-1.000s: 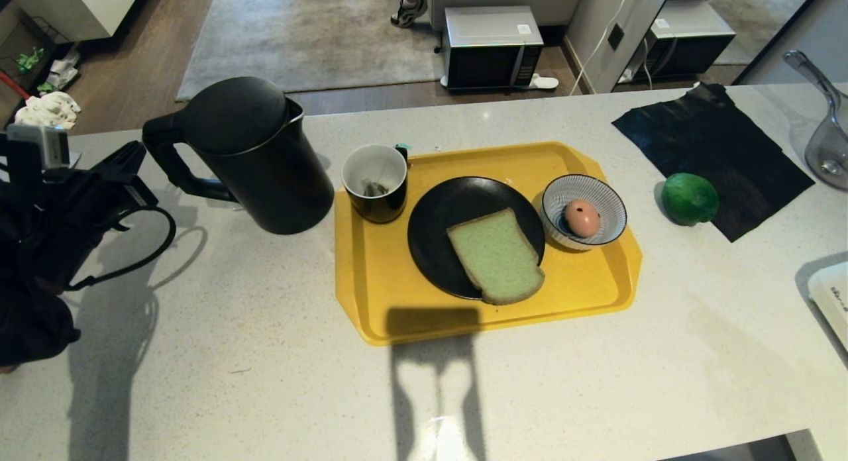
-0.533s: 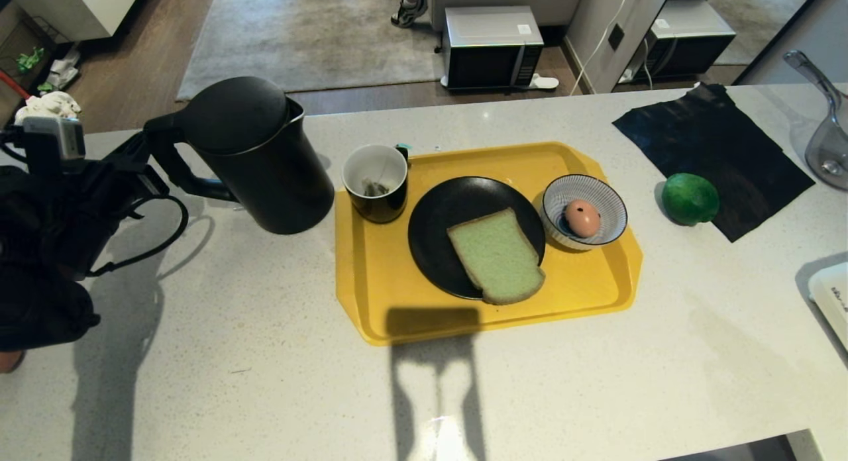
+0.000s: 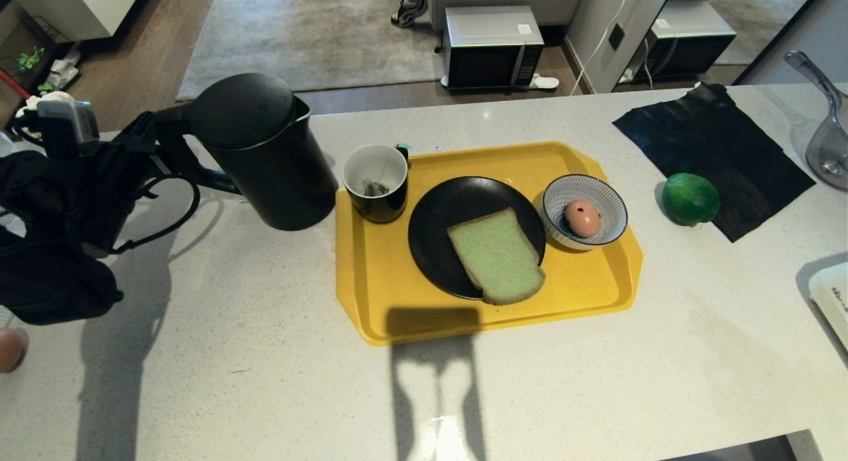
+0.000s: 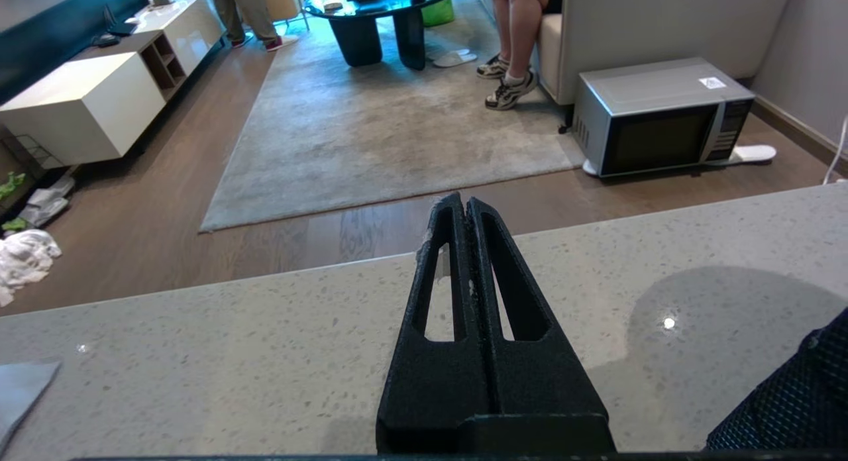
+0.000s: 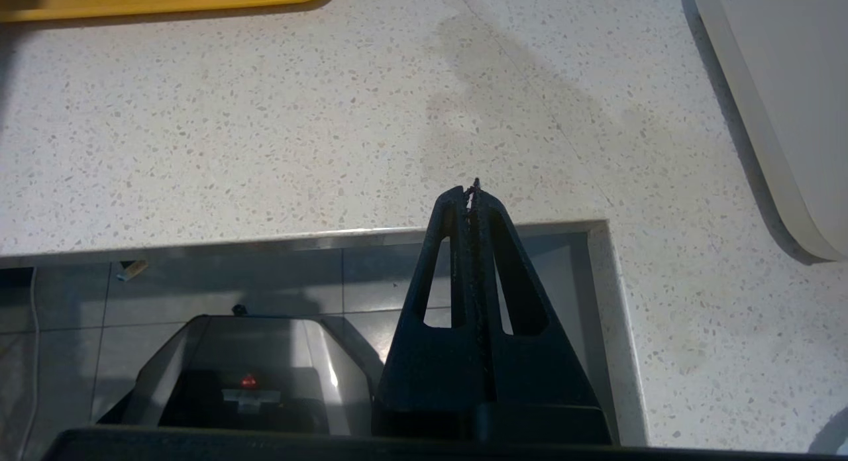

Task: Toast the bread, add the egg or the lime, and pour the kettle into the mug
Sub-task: Pick up the kettle

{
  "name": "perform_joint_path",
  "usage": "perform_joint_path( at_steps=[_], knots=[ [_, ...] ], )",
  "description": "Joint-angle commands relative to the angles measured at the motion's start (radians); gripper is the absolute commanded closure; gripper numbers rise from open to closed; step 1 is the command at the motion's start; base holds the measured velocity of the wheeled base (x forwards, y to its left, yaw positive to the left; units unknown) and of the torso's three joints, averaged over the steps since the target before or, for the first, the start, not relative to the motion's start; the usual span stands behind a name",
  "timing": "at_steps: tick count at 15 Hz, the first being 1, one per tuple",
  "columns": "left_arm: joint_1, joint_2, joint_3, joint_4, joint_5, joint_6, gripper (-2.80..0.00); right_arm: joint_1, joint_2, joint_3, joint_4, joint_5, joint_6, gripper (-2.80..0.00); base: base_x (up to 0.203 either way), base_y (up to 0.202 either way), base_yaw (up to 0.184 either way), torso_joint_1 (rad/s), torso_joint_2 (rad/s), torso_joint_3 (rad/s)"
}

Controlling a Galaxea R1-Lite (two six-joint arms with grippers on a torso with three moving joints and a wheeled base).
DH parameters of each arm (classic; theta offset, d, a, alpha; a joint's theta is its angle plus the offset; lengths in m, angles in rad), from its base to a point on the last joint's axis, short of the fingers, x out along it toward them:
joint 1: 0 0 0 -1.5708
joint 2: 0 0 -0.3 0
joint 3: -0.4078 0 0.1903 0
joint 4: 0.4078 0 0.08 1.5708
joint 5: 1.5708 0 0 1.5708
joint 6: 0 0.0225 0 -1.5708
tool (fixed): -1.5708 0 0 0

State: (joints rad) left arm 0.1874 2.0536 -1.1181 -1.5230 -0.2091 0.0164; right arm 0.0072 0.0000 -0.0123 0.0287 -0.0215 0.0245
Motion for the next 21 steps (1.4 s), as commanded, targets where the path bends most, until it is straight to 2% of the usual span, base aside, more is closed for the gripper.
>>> perform_joint_path(
  at_steps=[1, 7, 11, 21],
  knots=[
    [-0.023, 0.020, -0.007, -0.007, -0.001, 0.000, 0.00, 0.000, 0.000, 0.000, 0.000, 0.000, 0.000, 0.00, 0.000, 0.000, 0.000, 0.000, 0.00, 0.000],
    [-0.066, 0.031, -0.008, -0.007, -0.002, 0.002, 0.00, 0.000, 0.000, 0.000, 0.000, 0.000, 0.000, 0.00, 0.000, 0.000, 0.000, 0.000, 0.00, 0.000],
    [-0.067, 0.031, -0.044, -0.007, -0.001, 0.002, 0.00, 0.000, 0.000, 0.000, 0.000, 0.000, 0.000, 0.00, 0.000, 0.000, 0.000, 0.000, 0.00, 0.000],
    [-0.062, 0.030, -0.045, -0.007, 0.011, 0.002, 0.00, 0.000, 0.000, 0.000, 0.000, 0.000, 0.000, 0.00, 0.000, 0.000, 0.000, 0.000, 0.00, 0.000]
  ],
)
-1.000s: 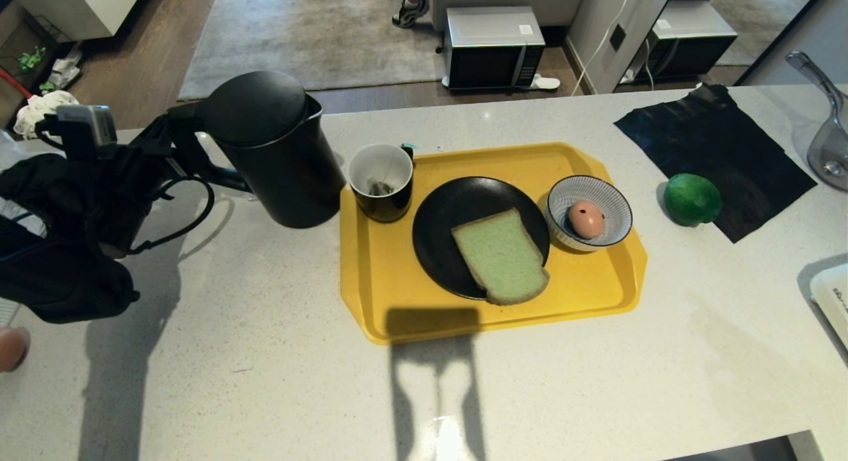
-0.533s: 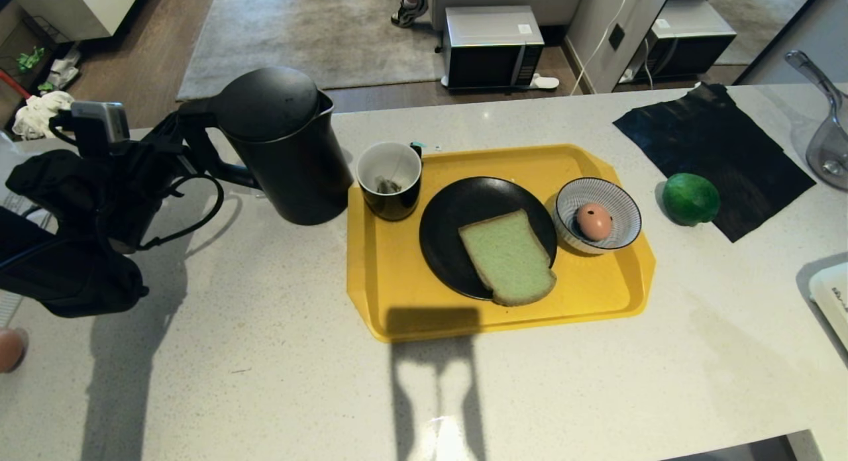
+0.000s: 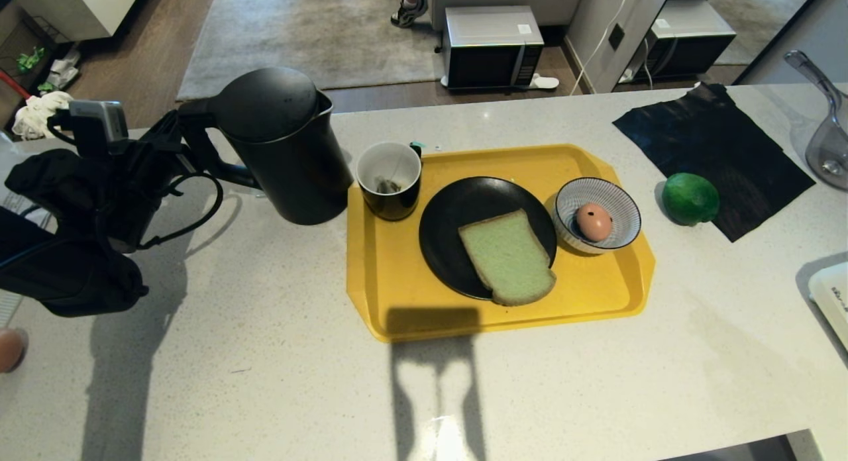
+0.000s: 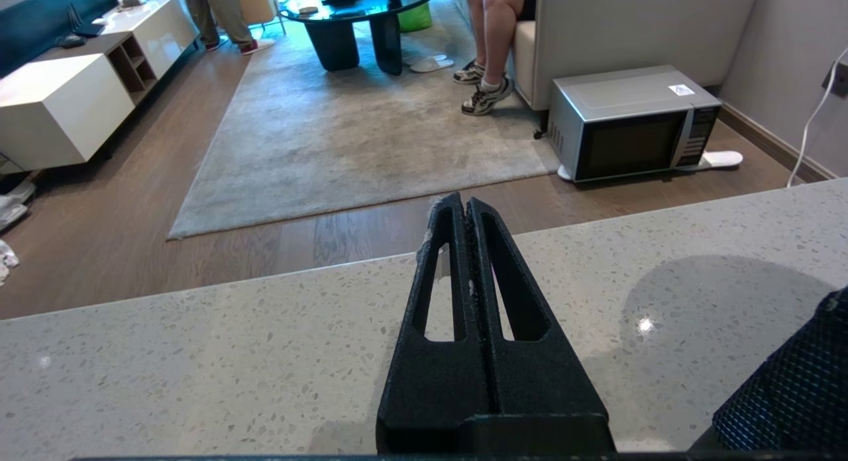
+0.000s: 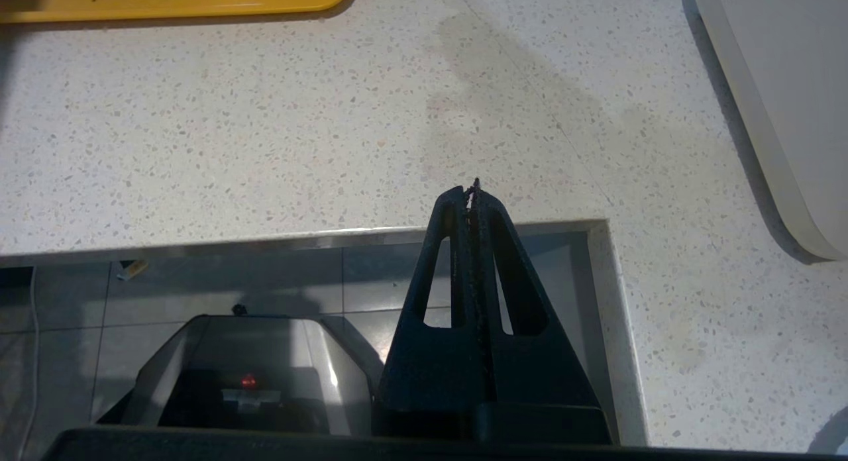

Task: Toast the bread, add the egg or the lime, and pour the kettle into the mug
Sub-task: Pick up the kettle

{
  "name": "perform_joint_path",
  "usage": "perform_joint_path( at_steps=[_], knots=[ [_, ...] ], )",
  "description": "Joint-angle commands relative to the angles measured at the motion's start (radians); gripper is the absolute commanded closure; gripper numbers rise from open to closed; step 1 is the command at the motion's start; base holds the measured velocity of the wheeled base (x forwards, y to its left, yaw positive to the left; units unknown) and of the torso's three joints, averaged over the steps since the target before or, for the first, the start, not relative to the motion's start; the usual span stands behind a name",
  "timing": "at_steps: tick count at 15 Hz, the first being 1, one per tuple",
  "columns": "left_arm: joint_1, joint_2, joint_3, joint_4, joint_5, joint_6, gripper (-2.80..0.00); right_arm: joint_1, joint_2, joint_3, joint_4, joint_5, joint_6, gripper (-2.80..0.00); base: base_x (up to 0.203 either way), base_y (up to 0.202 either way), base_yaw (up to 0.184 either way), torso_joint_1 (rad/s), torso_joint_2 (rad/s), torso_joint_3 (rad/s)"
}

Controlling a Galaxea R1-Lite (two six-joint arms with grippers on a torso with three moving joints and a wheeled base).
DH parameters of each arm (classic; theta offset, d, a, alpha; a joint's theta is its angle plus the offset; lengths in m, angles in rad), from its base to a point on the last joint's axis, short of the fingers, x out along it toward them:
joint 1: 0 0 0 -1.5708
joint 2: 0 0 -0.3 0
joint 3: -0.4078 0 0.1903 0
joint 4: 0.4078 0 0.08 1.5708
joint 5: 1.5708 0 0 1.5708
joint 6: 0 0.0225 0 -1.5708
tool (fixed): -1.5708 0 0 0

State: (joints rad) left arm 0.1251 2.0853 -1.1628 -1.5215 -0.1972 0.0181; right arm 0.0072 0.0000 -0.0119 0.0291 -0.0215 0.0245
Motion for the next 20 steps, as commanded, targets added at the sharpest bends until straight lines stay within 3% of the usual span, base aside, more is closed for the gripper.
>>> perform_joint_path(
  at_steps=[1, 20],
  knots=[
    [0.001, -0.002, 0.000, -0.009, -0.001, 0.000, 0.00, 0.000, 0.000, 0.000, 0.000, 0.000, 0.000, 0.00, 0.000, 0.000, 0.000, 0.000, 0.00, 0.000],
    [0.001, 0.001, 0.001, -0.009, -0.001, 0.002, 0.00, 0.000, 0.002, 0.000, 0.000, 0.000, 0.000, 0.00, 0.000, 0.000, 0.000, 0.000, 0.00, 0.000]
  ],
)
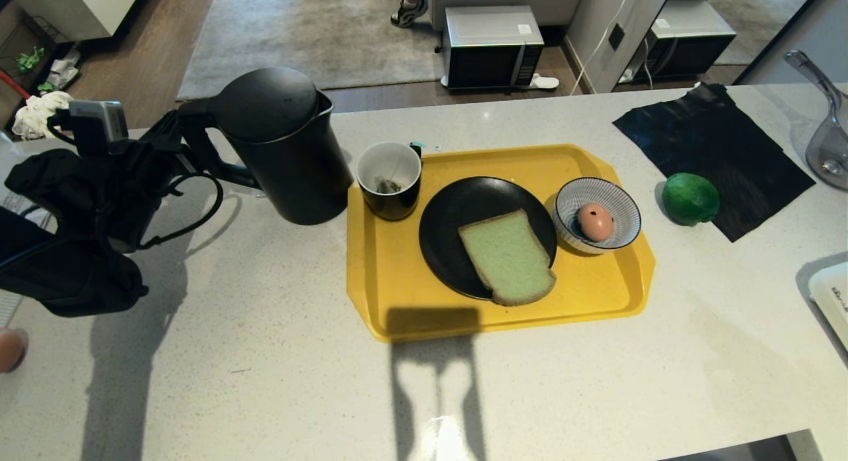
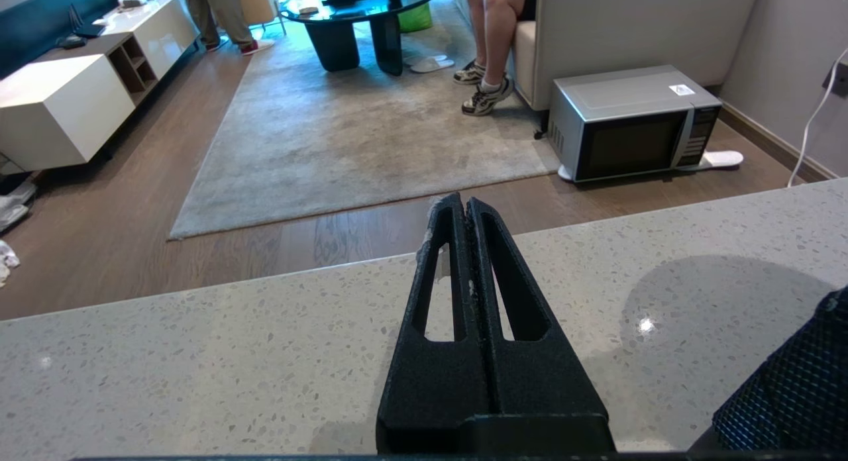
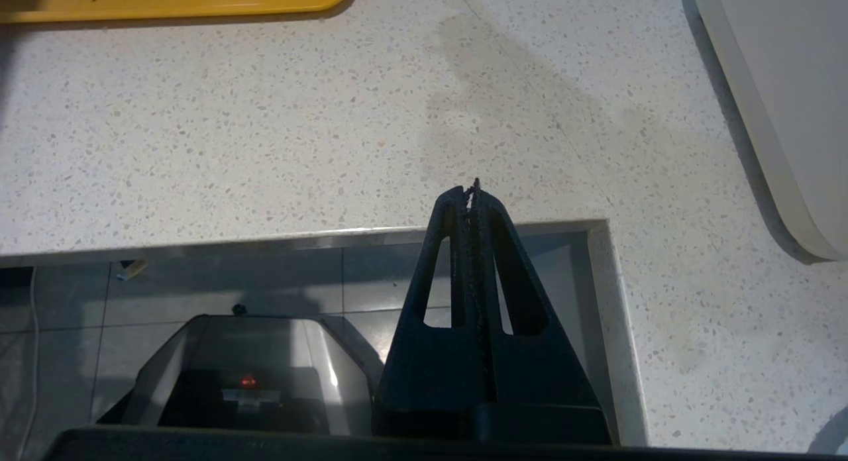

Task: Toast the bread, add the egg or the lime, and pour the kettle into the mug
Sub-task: Pick up the kettle

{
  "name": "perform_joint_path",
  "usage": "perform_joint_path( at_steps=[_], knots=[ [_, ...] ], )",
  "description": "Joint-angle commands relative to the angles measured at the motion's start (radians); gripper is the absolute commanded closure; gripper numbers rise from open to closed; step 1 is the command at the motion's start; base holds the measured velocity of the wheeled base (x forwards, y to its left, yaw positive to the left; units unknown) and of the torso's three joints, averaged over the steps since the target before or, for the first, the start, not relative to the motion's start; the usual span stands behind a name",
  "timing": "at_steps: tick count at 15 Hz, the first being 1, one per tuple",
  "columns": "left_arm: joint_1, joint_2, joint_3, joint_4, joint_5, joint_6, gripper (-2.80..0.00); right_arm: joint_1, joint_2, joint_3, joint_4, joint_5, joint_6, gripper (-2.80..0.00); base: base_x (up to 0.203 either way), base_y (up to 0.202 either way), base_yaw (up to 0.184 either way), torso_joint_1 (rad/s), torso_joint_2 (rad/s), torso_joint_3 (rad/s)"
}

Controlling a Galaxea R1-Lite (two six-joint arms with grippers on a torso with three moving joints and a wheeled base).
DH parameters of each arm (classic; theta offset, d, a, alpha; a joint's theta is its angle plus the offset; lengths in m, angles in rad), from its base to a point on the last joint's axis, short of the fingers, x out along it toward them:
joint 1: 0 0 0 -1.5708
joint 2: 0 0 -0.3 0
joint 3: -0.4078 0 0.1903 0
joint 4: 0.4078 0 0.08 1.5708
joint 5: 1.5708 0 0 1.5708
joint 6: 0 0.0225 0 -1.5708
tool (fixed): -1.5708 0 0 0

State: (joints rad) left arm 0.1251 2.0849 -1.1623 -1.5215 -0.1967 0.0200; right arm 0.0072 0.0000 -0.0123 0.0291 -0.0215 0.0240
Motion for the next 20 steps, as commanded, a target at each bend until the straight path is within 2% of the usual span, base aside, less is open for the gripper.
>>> perform_joint_path(
  at_steps=[1, 20],
  knots=[
    [0.001, 0.001, 0.000, -0.009, -0.001, 0.000, 0.00, 0.000, 0.000, 0.000, 0.000, 0.000, 0.001, 0.00, 0.000, 0.000, 0.000, 0.000, 0.00, 0.000],
    [-0.002, -0.007, 0.001, -0.009, -0.001, 0.000, 0.00, 0.000, 0.000, 0.000, 0.000, 0.000, 0.001, 0.00, 0.000, 0.000, 0.000, 0.000, 0.00, 0.000]
  ],
)
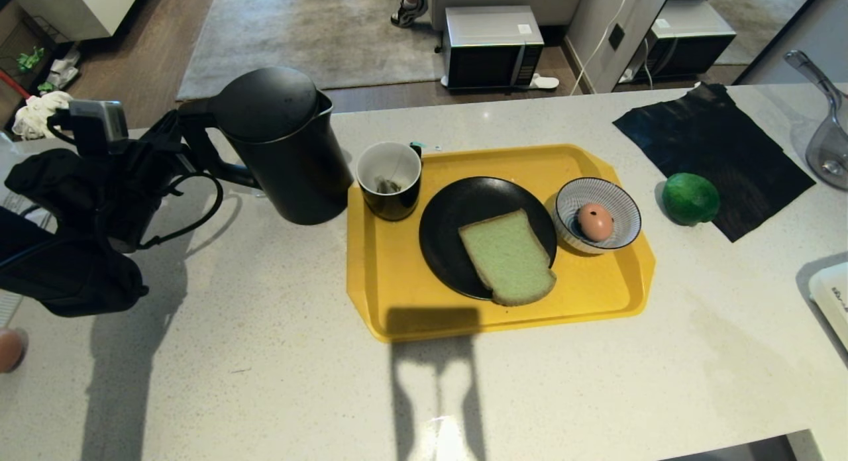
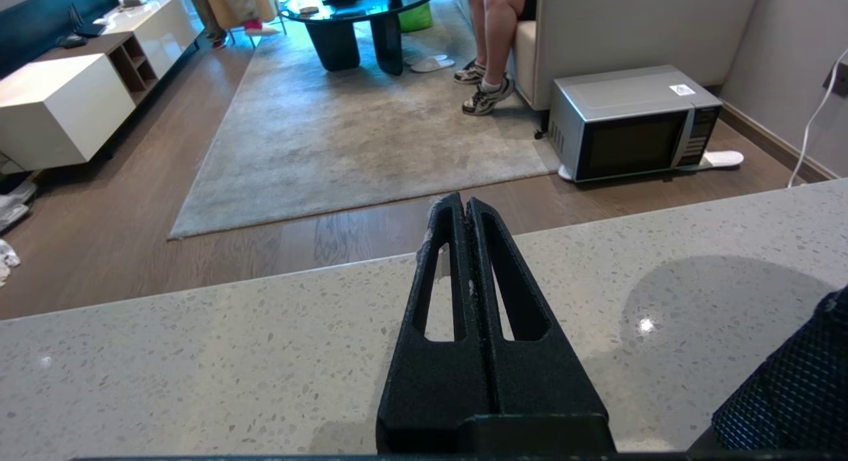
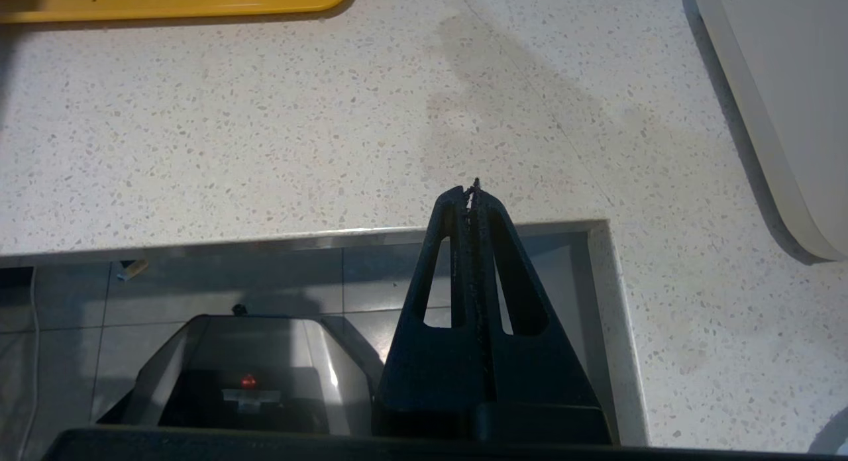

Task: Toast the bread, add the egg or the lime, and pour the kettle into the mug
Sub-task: Pick up the kettle

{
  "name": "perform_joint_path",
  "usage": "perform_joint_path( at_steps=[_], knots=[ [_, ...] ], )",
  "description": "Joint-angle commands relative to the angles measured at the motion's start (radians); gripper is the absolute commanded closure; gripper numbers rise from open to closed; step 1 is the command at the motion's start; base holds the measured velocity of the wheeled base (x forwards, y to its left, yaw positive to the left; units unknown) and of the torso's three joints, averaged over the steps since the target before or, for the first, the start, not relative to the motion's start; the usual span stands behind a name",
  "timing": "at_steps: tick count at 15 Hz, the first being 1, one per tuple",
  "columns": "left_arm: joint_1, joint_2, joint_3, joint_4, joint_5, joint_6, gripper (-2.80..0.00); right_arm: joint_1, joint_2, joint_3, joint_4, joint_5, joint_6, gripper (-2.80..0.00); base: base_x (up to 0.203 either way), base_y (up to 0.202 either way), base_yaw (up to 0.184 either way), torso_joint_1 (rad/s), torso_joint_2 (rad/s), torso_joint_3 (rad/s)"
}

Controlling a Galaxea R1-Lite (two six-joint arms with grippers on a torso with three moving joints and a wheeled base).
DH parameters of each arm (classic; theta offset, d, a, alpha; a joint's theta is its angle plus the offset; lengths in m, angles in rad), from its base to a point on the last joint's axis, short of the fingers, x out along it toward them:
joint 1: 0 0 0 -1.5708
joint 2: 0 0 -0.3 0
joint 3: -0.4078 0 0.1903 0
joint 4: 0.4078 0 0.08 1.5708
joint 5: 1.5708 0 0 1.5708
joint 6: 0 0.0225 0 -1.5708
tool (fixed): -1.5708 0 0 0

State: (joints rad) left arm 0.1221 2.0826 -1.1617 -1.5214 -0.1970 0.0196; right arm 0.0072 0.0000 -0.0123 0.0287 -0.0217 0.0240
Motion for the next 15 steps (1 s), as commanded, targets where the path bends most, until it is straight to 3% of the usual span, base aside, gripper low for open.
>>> perform_joint_path(
  at_steps=[1, 15],
  knots=[
    [0.001, -0.006, 0.000, -0.009, -0.001, 0.000, 0.00, 0.000, 0.000, 0.000, 0.000, 0.000, 0.001, 0.00, 0.000, 0.000, 0.000, 0.000, 0.00, 0.000],
    [-0.002, -0.007, 0.002, -0.009, -0.001, 0.002, 0.00, 0.000, 0.001, 0.000, 0.000, 0.000, 0.001, 0.00, 0.000, 0.000, 0.000, 0.000, 0.00, 0.000]
  ],
)
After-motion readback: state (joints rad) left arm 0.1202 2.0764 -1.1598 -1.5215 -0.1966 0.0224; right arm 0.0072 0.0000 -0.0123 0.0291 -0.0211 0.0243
